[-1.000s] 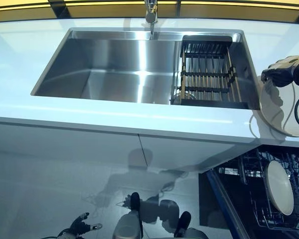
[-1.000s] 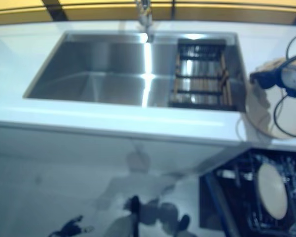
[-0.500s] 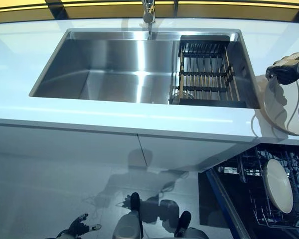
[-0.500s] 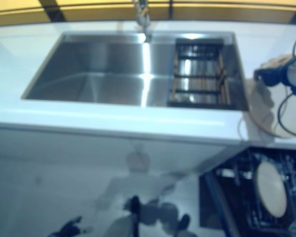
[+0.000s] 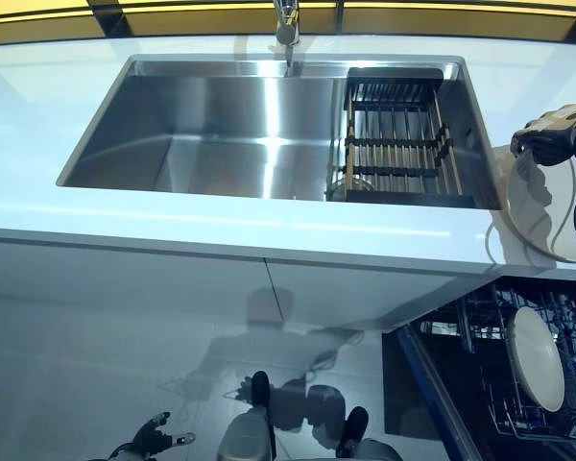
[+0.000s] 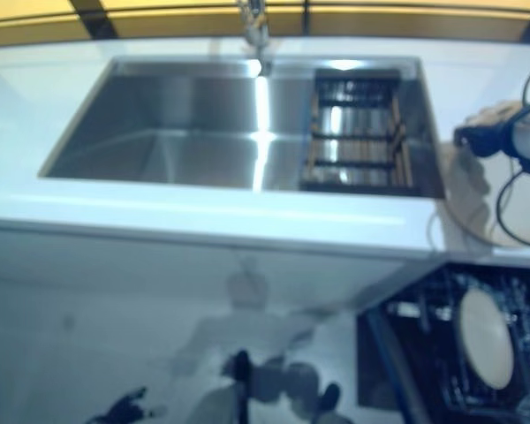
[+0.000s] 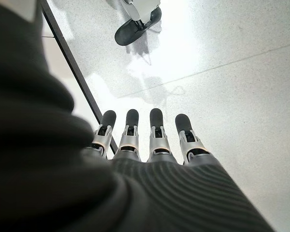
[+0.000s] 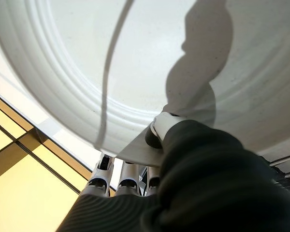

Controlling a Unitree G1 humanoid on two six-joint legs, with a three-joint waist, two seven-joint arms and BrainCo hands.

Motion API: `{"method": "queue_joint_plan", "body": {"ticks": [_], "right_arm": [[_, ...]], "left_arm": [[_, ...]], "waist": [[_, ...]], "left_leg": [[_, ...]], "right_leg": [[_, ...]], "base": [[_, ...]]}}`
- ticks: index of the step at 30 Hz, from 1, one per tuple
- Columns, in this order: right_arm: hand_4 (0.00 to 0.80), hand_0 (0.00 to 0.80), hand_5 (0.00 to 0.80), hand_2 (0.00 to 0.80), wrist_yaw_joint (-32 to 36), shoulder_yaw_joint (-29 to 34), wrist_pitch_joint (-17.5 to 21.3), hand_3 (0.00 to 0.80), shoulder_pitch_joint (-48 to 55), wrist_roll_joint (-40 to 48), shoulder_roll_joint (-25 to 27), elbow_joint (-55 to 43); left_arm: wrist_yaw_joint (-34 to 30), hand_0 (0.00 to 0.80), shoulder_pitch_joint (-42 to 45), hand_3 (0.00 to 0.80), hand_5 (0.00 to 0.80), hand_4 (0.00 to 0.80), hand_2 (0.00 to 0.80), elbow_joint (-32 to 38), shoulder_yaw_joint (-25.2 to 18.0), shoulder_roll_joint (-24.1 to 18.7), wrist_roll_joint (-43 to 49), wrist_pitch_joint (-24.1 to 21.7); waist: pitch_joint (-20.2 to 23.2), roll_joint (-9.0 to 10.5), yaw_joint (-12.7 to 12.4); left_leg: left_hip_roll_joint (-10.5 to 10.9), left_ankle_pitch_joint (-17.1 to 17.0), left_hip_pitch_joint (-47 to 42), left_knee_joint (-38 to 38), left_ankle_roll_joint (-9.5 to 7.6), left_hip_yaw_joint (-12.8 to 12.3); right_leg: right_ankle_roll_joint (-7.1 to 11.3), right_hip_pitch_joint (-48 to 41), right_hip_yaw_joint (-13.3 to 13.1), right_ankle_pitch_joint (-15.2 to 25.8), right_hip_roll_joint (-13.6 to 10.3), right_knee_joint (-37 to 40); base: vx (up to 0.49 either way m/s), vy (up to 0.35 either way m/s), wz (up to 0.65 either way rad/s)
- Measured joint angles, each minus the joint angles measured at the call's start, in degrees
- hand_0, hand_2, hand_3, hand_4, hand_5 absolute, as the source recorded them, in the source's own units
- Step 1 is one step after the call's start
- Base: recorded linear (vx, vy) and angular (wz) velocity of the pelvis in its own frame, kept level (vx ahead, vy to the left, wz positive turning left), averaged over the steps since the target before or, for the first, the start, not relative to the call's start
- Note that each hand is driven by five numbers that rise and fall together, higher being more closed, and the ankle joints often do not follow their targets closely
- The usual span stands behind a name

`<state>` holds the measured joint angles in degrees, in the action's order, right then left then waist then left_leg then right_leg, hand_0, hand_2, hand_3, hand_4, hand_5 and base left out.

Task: Take plates into dishwasher

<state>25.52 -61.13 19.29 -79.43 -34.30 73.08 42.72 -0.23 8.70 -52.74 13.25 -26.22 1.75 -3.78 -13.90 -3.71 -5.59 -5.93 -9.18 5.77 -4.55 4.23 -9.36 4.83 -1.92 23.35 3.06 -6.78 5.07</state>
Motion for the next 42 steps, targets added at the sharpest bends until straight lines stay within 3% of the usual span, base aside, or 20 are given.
{"method": "queue_joint_plan", "body": {"ticks": [13, 15, 16, 19, 42], "right_arm": [[0.800, 0.800, 0.800, 0.800, -1.7, 0.0, 0.0, 0.800, 0.0, 0.0, 0.0, -0.3], [0.684, 0.684, 0.684, 0.684, -2.2, 0.0, -0.2, 0.684, 0.1, 0.0, 0.1, -0.5], [0.574, 0.574, 0.574, 0.574, -2.2, 0.0, -0.4, 0.574, 0.1, 0.0, 0.1, -0.7], [0.000, 0.000, 0.000, 0.000, -2.3, 0.0, -0.6, 0.000, 0.3, 0.0, 0.1, -1.1], [0.000, 0.000, 0.000, 0.000, -5.3, 1.3, -2.3, 0.000, 0.5, -1.3, 0.9, -1.3]], "left_arm": [[-0.2, 0.000, 0.2, 0.000, 0.000, 0.000, 0.000, 0.5, 0.0, 0.0, 0.0, 0.0], [-0.2, 0.000, 0.2, 0.000, 0.000, 0.000, 0.000, 0.5, 0.0, 0.0, 0.0, 0.0], [-0.2, 0.000, 0.2, 0.000, 0.000, 0.000, 0.000, 0.5, 0.0, 0.0, 0.0, 0.0], [-0.2, 0.000, 0.2, 0.000, 0.000, 0.000, 0.000, 0.5, 0.0, 0.0, 0.0, -0.2], [-0.2, 0.000, 0.2, 0.000, 0.000, 0.000, 0.000, 0.8, 0.0, 0.0, -0.1, -0.6]], "waist": [[-0.6, -1.10, 0.0], [-0.6, -1.21, 0.1], [-0.6, -1.22, 0.1], [-0.7, -1.25, 0.0], [-1.3, -0.91, 0.0]], "left_leg": [[0.0, 0.0, 0.4, 0.0, 0.00, 0.1], [0.0, 0.0, 0.8, 0.0, 0.00, 0.1], [0.0, 0.0, 1.1, 0.0, 0.01, 0.1], [0.0, 0.0, 1.1, 0.0, 0.01, 0.1], [0.0, 0.0, 1.2, -0.1, 0.01, 0.1]], "right_leg": [[-0.02, 0.4, 0.0, 0.0, 0.0, -0.1], [-0.03, 0.8, 0.0, 0.0, 0.0, -0.1], [-0.04, 1.0, 0.0, 0.0, 0.1, -0.1], [-0.02, 1.1, 0.0, 0.0, 0.0, -0.1], [-0.03, 1.0, 0.1, 0.0, 0.1, -0.1]], "base": [[0.000, 0.000, 0.00], [0.000, 0.000, 0.00], [0.000, 0.000, 0.00], [0.000, 0.000, 0.00], [0.000, 0.000, 0.00]]}}
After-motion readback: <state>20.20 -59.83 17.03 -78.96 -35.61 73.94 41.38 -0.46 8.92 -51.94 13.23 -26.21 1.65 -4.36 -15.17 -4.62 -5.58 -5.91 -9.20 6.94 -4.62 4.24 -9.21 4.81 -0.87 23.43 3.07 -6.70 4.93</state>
